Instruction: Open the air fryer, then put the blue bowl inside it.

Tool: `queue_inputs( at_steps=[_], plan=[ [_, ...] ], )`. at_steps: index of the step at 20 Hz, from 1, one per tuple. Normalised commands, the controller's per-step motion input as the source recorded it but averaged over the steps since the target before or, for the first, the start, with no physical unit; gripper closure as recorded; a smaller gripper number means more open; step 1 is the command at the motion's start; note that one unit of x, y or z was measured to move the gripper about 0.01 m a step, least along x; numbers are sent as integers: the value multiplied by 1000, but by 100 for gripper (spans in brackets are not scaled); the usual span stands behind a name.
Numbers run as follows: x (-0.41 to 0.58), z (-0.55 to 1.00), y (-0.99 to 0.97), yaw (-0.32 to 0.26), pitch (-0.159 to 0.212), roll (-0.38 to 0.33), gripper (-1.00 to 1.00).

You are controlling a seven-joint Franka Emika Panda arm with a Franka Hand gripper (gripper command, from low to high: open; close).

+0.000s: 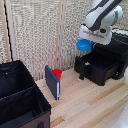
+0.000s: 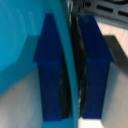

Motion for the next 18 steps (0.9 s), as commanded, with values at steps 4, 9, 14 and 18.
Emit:
queue_inputs(
  at_steps=[4,9,14,18],
  plan=[
    [101,-156,-475,-246,28,16,100],
    [141,-145,-567,-183,42,46,100],
    [93,-150,-565,-129,54,41,100],
    [15,-366,-361,-79,99,1,100]
  ],
)
